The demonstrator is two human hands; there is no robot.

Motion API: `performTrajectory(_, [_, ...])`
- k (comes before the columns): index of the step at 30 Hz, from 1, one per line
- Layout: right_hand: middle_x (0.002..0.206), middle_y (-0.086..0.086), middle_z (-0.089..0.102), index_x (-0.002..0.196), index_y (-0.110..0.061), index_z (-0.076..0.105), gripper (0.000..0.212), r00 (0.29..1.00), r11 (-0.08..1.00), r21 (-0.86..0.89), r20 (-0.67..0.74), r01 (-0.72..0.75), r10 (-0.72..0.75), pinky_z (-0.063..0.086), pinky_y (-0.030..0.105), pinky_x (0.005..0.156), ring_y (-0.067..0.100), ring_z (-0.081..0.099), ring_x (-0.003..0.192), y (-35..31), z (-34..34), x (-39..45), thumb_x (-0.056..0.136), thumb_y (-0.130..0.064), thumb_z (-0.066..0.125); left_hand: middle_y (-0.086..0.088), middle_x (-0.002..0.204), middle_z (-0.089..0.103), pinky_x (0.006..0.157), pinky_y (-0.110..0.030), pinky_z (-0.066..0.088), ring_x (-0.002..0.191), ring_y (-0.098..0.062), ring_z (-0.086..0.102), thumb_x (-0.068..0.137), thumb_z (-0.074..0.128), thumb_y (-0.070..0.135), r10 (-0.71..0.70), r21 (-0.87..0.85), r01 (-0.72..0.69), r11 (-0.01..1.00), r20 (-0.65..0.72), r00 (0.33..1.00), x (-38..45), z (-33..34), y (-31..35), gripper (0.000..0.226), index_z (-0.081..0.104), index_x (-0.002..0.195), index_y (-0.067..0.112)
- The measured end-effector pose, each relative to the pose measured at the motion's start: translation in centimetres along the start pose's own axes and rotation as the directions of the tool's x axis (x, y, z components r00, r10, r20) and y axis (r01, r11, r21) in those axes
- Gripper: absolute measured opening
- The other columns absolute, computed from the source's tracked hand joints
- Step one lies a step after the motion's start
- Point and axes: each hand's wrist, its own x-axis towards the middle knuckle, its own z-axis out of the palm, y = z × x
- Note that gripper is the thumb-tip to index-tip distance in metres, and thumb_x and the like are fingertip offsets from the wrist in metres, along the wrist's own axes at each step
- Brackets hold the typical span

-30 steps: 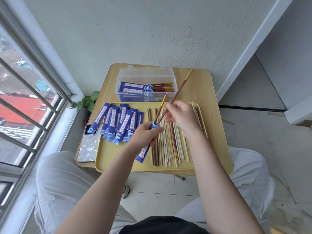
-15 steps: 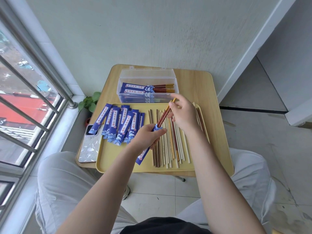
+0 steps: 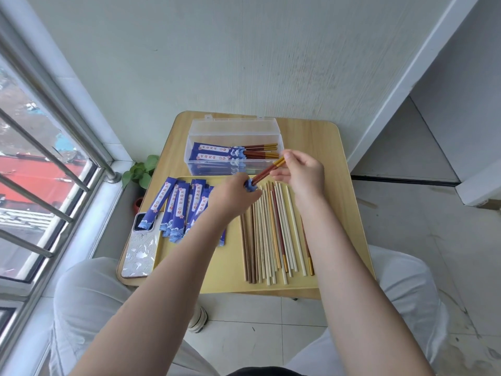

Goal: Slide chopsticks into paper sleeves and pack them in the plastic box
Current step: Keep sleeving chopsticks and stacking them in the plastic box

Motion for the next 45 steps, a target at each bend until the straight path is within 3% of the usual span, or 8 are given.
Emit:
performTrajectory(7, [0.099,0.024,0.069,0.123,0.003,0.057,0.024,0.964,0.914,0.385,-0.163,-0.132,0.208,0.062,0.032,0.070,0.029,0.075,0.076,-0.4,1.0,3.9,0.101,-0.007,0.056,-0.008,0.150,0.040,0.122,-0.045,0.020,0.141,-0.027,0.034,0.089,0.066,0.038,0.138,0.140,-0.097,0.985,-0.322,0.937,4.6,-1.1,-1.8,0.073,0.035,0.149,0.011])
performTrajectory(13, [0.095,0.024,0.069,0.124,0.006,0.057,0.026,0.944,0.916,0.366,-0.212,-0.163,0.252,0.062,0.032,0.067,0.030,0.075,0.073,0.9,3.0,7.4,0.101,-0.006,0.055,-0.011,0.168,0.004,0.126,-0.045,0.003,0.155,-0.029,-0.004,0.098,0.053,0.043,-0.009,0.190,0.042,0.981,-0.169,0.986,7.3,-1.2,-3.7,0.079,0.011,0.160,0.015])
performTrajectory(21, [0.084,0.010,0.071,0.121,-0.001,0.063,0.023,0.975,0.962,-0.186,-0.129,-0.202,0.180,0.055,0.025,0.050,0.020,0.071,0.054,2.4,3.9,9.6,0.101,-0.009,0.054,-0.009,0.164,0.021,0.121,-0.049,0.018,0.150,-0.033,0.019,0.094,0.044,0.058,-0.034,0.382,0.060,0.922,-0.076,0.997,8.8,-0.2,-5.4,0.077,0.021,0.157,0.021])
performTrajectory(24, [0.088,0.008,0.074,0.119,-0.009,0.068,0.027,0.992,0.857,-0.516,-0.100,0.013,-0.075,0.053,0.020,0.051,0.011,0.067,0.050,2.9,3.9,9.6,0.102,-0.014,0.049,-0.008,0.161,0.027,0.118,-0.049,0.021,0.148,-0.034,0.023,0.094,0.044,0.059,-0.042,0.454,0.070,0.888,-0.071,0.997,8.8,0.0,-5.8,0.076,0.023,0.157,0.022])
performTrajectory(28, [0.117,0.004,0.072,0.117,-0.011,0.072,0.031,0.936,0.571,-0.766,0.112,0.296,-0.335,0.052,0.025,0.082,0.023,0.069,0.097,2.7,4.2,9.1,0.102,-0.014,0.046,-0.007,0.159,0.030,0.115,-0.050,0.024,0.145,-0.034,0.027,0.093,0.043,0.064,-0.084,0.499,0.082,0.863,-0.019,0.996,9.4,-0.4,-5.4,0.078,0.025,0.156,0.023])
performTrajectory(32, [0.072,0.001,0.060,0.076,-0.014,0.062,0.037,0.915,0.281,-0.871,0.378,0.404,-0.141,0.034,0.027,0.052,0.021,0.054,0.065,3.1,4.9,8.4,0.102,-0.027,0.039,-0.008,0.158,0.031,0.117,-0.054,0.025,0.145,-0.035,0.028,0.091,0.042,0.067,-0.115,0.537,0.081,0.840,0.031,0.993,10.3,-0.7,-5.2,0.079,0.025,0.157,0.026])
performTrajectory(35, [0.082,0.002,0.061,0.088,-0.014,0.064,0.046,0.916,0.142,-0.905,0.400,0.401,-0.038,0.027,0.026,0.049,0.020,0.053,0.070,3.6,5.2,8.3,0.106,-0.039,0.030,-0.008,0.157,0.033,0.116,-0.054,0.026,0.145,-0.035,0.027,0.090,0.042,0.070,-0.123,0.549,0.085,0.832,0.032,0.992,10.5,-0.5,-5.3,0.082,0.025,0.157,0.027])
performTrajectory(45, [0.124,0.003,0.059,0.126,-0.015,0.058,0.040,0.891,0.214,-0.868,0.454,0.447,-0.019,0.044,0.033,0.071,0.026,0.060,0.102,2.3,5.5,7.3,0.106,-0.040,0.034,-0.012,0.158,0.030,0.119,-0.047,0.018,0.147,-0.032,0.024,0.094,0.054,0.047,0.013,0.311,0.032,0.950,-0.141,0.990,7.1,-1.1,-5.4,0.065,0.039,0.150,0.019])
